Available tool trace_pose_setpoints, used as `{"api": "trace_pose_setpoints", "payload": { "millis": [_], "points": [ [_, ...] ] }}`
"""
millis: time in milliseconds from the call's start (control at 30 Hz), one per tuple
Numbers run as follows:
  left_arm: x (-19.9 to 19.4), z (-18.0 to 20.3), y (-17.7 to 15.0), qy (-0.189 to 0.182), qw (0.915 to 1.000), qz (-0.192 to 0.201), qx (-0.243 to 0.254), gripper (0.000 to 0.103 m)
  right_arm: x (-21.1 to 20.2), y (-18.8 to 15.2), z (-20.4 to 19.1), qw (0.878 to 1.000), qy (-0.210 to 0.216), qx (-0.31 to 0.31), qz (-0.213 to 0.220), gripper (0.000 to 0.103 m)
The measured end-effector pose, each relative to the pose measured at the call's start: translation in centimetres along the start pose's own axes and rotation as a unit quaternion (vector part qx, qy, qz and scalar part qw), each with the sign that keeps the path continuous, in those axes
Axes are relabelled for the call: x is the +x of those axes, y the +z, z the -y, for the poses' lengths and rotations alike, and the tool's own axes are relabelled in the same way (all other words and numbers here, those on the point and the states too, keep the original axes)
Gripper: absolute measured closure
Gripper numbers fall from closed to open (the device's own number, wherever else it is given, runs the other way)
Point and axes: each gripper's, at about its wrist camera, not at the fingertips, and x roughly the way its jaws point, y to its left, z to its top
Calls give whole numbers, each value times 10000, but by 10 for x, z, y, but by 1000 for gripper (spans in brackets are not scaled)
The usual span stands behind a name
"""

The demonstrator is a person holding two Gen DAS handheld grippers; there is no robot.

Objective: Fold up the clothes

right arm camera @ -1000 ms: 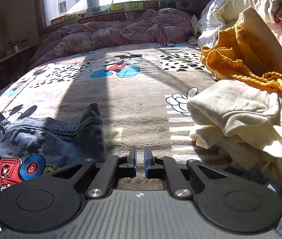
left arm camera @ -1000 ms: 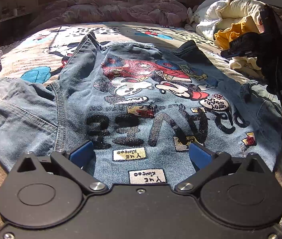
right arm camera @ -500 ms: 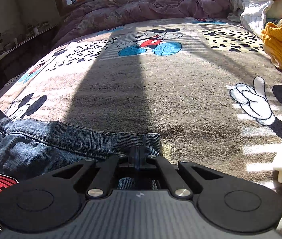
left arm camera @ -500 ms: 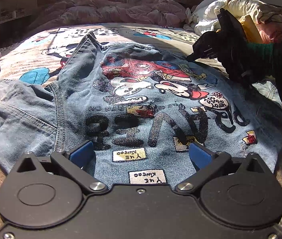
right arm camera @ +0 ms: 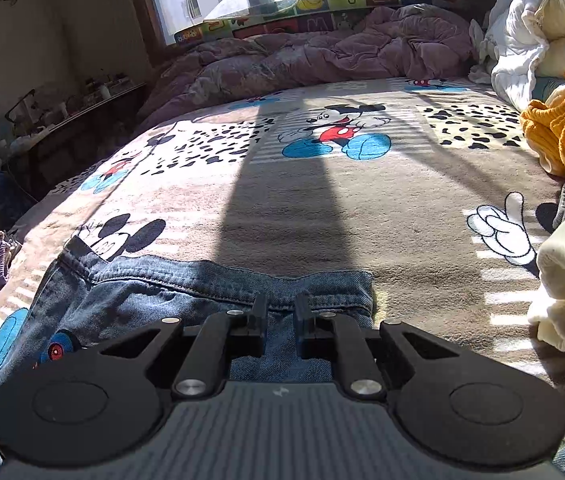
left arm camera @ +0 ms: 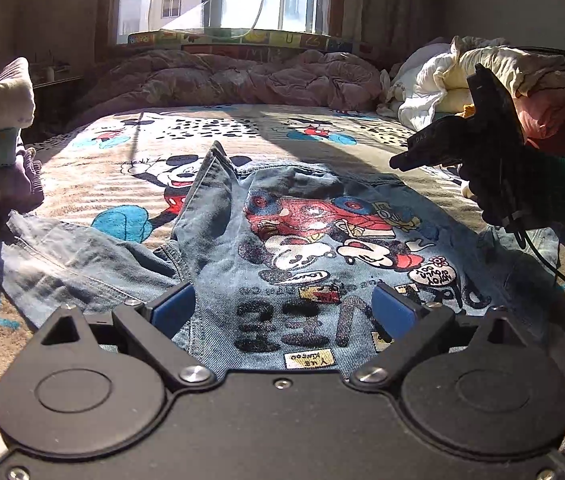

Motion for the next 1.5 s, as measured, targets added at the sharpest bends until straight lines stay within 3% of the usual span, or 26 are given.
{"api": "trace_pose_setpoints", "payload": {
  "millis": [33,167,300,433,500,533,567,600,633,667,800,867,933,967,1067,1133,1200,1333,1400,1500],
  "points": [
    [-1,-4,6,71,9999,111,68,16,0,-1,-2,10000,63,-20,-9,87],
    [2,-19,35,357,9971,530,402,50,8,-2,-3,9998,4,-199,-42,87],
    [82,-31,81,347,9926,376,1104,74,19,1,1,9998,-75,-196,1,87],
    [156,-42,104,-27,9911,51,1329,80,29,6,1,9994,-102,-302,123,87],
    [210,-62,99,-79,9891,-688,1300,77,42,1,8,9986,-318,-416,58,88],
    [230,-74,98,-146,9885,-984,1135,77,51,-3,14,9977,-463,-504,-22,87],
    [234,-93,101,-332,9923,-1069,537,78,61,-7,19,9963,-607,-592,-101,90],
    [237,-111,104,-516,9920,-1149,-62,93,68,-10,24,9953,-710,-640,-165,92],
    [240,-129,107,-699,9878,-1224,-661,96,67,-9,27,9963,-650,-533,-169,93],
    [242,-142,108,-849,9821,-1273,-1101,96,65,-8,30,9972,-591,-425,-173,94],
    [237,-143,109,-901,9791,-1361,-1211,98,63,-9,31,9976,-568,-358,-161,95],
    [225,-135,123,-835,9843,-1141,-1062,97,58,-4,22,9966,-653,-481,-148,95],
    [216,-125,135,-753,9907,-807,-799,81,53,2,14,9954,-737,-603,-136,92],
    [225,-122,134,-677,9907,-933,-723,70,50,4,9,9947,-753,-687,-102,91],
    [254,-114,130,-447,9891,-1311,-491,66,55,9,3,9916,-830,-996,1,92],
    [265,-117,126,-398,9890,-1266,-659,66,74,5,16,9906,-1077,-788,-317,93],
    [269,-123,132,-287,9836,-1429,-1065,71,79,-1,37,9951,-889,-328,-298,94],
    [268,-117,139,-163,9841,-1532,-882,71,80,4,29,9920,-964,-646,-503,94],
    [254,-117,145,-82,9872,-1333,-868,73,77,9,27,9914,-1008,-573,-602,94],
    [231,-129,141,-5,9897,-945,-1079,53,61,14,19,9896,-1202,-676,-415,83]
  ]
}}
